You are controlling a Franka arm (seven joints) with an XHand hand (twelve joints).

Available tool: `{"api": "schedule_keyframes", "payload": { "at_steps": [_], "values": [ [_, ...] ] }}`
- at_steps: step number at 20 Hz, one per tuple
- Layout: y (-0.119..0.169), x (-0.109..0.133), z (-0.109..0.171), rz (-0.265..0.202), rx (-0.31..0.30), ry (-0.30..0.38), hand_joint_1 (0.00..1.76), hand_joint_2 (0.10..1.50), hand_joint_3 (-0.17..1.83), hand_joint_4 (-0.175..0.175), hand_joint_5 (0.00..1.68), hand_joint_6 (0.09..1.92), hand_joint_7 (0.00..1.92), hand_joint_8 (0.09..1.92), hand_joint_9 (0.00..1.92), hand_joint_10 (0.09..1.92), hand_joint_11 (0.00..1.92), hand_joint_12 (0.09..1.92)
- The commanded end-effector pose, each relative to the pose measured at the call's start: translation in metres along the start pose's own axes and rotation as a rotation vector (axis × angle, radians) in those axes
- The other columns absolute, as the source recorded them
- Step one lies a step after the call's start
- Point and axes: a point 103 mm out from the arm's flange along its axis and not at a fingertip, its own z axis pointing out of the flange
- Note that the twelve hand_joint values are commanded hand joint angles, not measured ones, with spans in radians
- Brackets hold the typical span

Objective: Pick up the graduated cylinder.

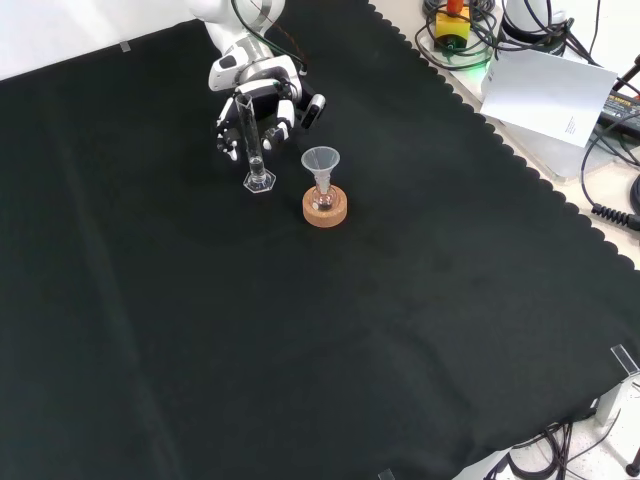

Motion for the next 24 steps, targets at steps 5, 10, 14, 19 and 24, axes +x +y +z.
{"api": "schedule_keyframes", "payload": {
  "at_steps": [5,10,14,19,24],
  "values": [
    [0.001,0.0,-0.002,0.001,-0.01,-0.007,1.11,0.67,0.67,-0.006,0.8,0.67,0.7,0.61,1.01,0.35,0.79,1.09],
    [0.001,0.0,-0.002,0.007,-0.026,-0.028,1.11,0.81,0.51,0.002,0.93,0.74,0.78,0.63,1.1,0.3,0.89,1.04],
    [0.001,0.0,-0.005,0.01,-0.033,-0.044,1.11,1.07,0.07,-0.021,1.0,0.95,0.89,0.64,1.2,0.24,1.0,0.98],
    [0.002,0.004,-0.008,0.013,-0.034,-0.086,1.12,1.11,0.01,-0.068,0.99,0.98,0.97,0.61,1.27,0.18,1.11,0.91],
    [0.005,0.012,-0.013,0.0,-0.013,-0.168,1.13,1.13,0.01,-0.115,0.96,1.03,1.01,0.6,1.32,0.15,1.16,0.87]
  ]
}}
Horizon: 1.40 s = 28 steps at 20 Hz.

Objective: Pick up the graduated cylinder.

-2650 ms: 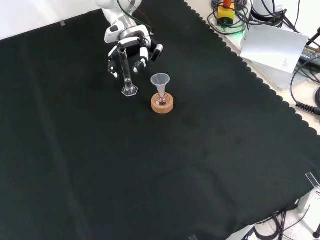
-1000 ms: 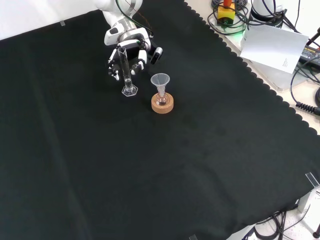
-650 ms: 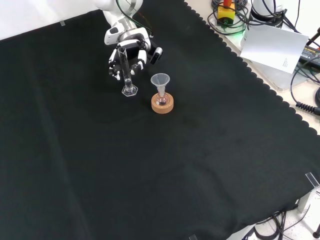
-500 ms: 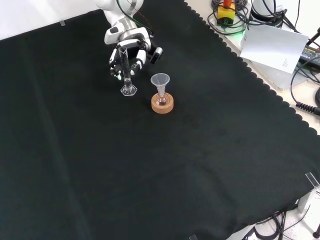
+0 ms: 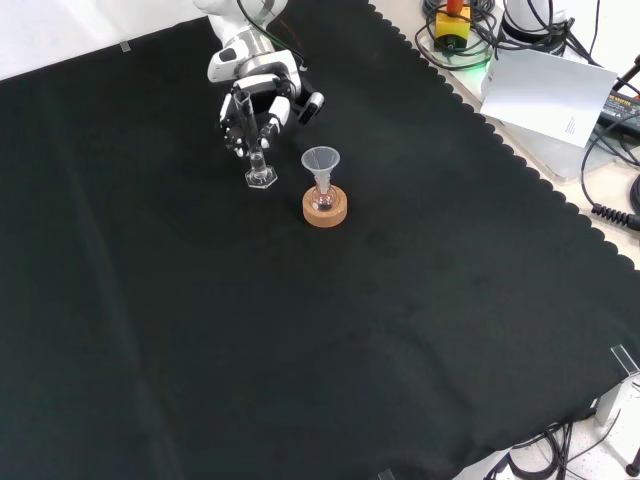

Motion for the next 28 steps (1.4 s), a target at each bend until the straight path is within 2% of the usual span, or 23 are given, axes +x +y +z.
{"api": "schedule_keyframes", "payload": {
  "at_steps": [1,3,5,8,18,28],
  "values": [
    [0.003,0.009,-0.007,-0.013,0.027,-0.101,1.13,1.13,0.0,-0.121,0.96,1.04,1.02,0.59,1.33,0.14,1.17,0.86],
    [0.004,0.013,-0.012,-0.019,0.04,-0.131,1.14,1.12,0.0,-0.124,0.97,1.02,1.08,0.56,1.37,0.11,1.21,0.82],
    [0.004,0.017,-0.018,-0.024,0.061,-0.159,1.22,1.11,0.0,-0.158,0.98,0.98,1.05,0.81,1.42,0.09,1.24,0.8],
    [0.004,0.022,-0.025,-0.029,0.084,-0.192,1.26,1.09,0.0,-0.174,1.02,0.93,1.06,0.9,1.47,0.09,1.27,0.79],
    [-0.013,0.046,-0.055,-0.039,0.133,-0.3,1.28,1.07,0.0,-0.175,1.07,0.85,1.11,0.83,1.54,0.09,1.32,0.75],
    [-0.035,0.075,-0.063,-0.018,0.245,-0.453,1.28,1.05,0.0,-0.175,1.11,0.78,1.16,0.75,1.59,0.09,1.35,0.72]
  ]
}}
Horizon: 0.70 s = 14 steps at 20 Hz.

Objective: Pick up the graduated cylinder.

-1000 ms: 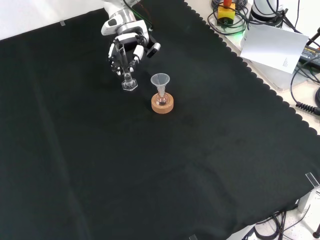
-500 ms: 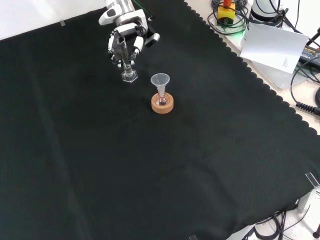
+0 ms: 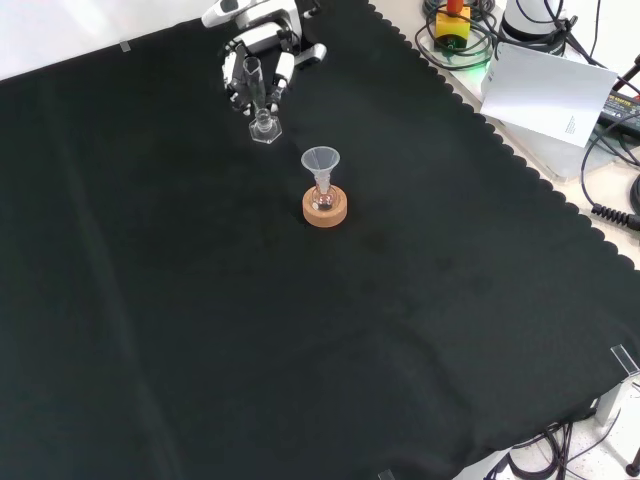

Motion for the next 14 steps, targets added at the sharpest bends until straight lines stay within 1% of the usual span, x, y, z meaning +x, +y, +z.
{"api": "schedule_keyframes", "payload": {
  "at_steps": [1,6,14],
  "values": [
    [-0.02,0.016,-0.004,0.023,0.095,-0.11,1.28,1.05,0.0,-0.175,1.11,0.77,1.16,0.75,1.6,0.09,1.36,0.71],
    [-0.029,0.031,-0.002,0.028,0.184,-0.191,1.29,1.04,0.0,-0.175,1.13,0.75,1.18,0.72,1.61,0.09,1.37,0.7],
    [-0.047,0.051,-0.003,0.05,0.281,-0.29,1.29,1.04,0.0,-0.175,1.14,0.74,1.19,0.71,1.62,0.09,1.37,0.7]
  ]
}}
